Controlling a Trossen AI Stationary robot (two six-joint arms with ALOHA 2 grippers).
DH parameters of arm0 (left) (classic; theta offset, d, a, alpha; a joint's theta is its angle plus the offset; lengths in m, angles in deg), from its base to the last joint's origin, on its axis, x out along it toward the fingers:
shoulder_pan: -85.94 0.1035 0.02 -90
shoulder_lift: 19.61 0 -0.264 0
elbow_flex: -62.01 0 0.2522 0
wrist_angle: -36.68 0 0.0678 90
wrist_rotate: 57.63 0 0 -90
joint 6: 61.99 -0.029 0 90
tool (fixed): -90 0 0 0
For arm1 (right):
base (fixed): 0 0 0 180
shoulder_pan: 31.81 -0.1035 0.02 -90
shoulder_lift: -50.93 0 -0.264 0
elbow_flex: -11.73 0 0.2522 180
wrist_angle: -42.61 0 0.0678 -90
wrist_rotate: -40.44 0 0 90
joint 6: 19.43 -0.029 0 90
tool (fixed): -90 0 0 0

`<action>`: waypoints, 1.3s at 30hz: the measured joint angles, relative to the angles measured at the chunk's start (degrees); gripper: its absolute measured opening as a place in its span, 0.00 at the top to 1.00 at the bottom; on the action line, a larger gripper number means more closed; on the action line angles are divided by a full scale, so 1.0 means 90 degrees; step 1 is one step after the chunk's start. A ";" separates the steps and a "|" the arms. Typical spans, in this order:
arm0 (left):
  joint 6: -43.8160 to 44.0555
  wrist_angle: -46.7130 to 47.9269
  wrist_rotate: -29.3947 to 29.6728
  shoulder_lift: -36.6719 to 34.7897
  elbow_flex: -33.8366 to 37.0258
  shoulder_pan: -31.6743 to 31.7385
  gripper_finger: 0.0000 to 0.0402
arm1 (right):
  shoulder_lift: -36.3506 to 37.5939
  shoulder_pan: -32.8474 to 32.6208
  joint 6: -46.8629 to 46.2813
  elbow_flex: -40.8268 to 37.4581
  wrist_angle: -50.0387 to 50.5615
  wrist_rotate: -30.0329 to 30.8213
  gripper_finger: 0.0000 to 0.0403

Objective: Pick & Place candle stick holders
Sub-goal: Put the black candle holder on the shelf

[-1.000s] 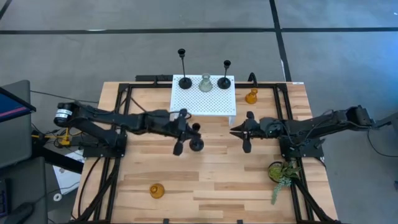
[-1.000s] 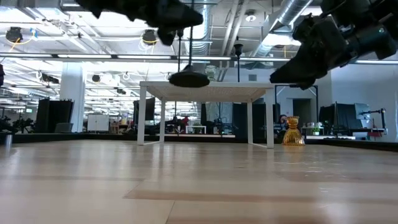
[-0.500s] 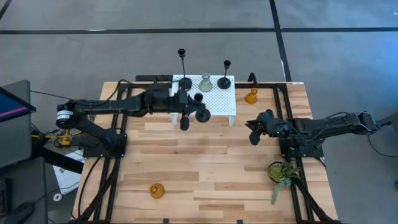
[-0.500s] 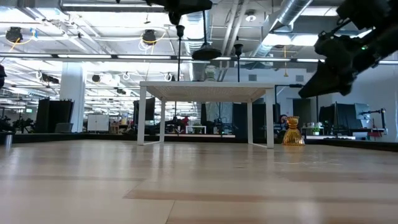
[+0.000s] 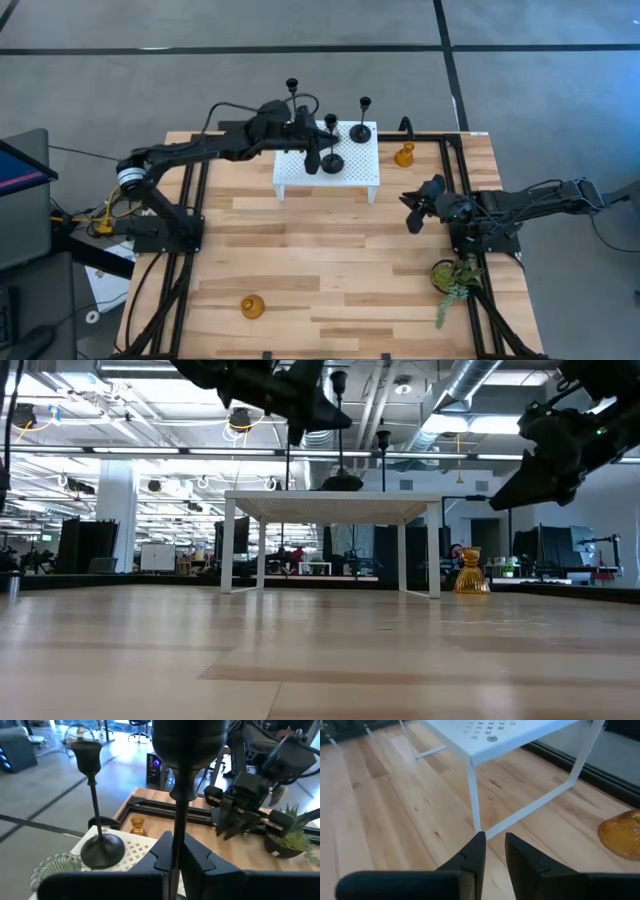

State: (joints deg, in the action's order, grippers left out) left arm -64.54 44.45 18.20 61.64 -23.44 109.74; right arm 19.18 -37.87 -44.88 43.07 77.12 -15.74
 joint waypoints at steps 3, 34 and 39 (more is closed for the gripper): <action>0.0027 -0.0001 -0.0052 0.0127 -0.0089 0.0075 0.96 | 0.0000 0.0010 0.0023 0.0001 0.0097 0.0112 0.84; -0.0071 0.0489 0.0571 0.0146 -0.0094 0.0006 0.96 | 0.0000 0.0010 0.0036 0.0000 0.0116 0.0247 0.84; -0.0070 0.0460 0.0571 0.0146 -0.0089 0.0006 0.96 | 0.0000 0.0010 0.0038 0.0000 0.0116 0.0247 0.84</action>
State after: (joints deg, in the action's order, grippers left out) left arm -65.17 48.59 23.34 62.95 -24.24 109.79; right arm 19.18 -37.79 -44.54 43.07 78.17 -13.51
